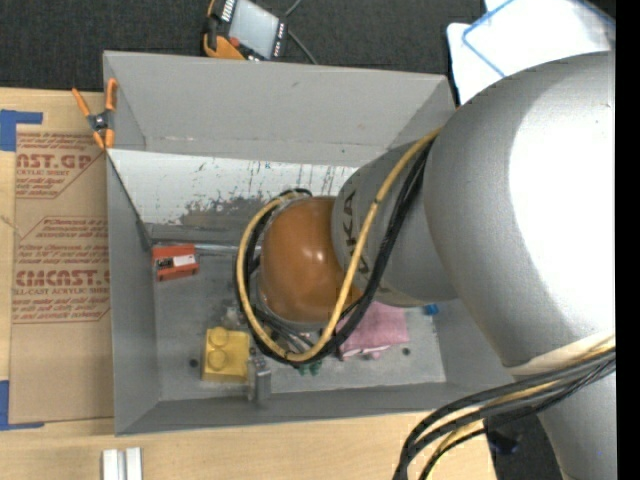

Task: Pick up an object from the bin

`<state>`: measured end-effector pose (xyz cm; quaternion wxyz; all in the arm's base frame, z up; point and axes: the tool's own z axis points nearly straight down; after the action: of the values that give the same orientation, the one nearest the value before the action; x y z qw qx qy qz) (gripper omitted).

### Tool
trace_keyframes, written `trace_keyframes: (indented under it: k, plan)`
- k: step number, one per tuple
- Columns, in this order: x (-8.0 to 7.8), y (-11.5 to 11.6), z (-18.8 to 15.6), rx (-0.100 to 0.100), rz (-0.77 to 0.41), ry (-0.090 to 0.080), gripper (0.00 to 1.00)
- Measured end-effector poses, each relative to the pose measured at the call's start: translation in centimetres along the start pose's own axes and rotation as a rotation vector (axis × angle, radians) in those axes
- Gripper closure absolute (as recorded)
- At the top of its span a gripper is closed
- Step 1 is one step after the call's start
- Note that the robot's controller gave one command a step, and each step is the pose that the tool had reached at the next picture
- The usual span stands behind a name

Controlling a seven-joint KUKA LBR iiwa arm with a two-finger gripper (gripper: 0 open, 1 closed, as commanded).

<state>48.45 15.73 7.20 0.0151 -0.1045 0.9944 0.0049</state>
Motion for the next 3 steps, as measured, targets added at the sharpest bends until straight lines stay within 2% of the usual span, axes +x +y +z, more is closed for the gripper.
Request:
trace_keyframes:
  k: [1, 3]
  plan:
    - [-2.46, 1.11, 0.21, -0.002, -0.521, 0.016, 1.00]
    - [-2.31, 1.15, 0.07, -0.002, -0.540, 0.016, 1.00]
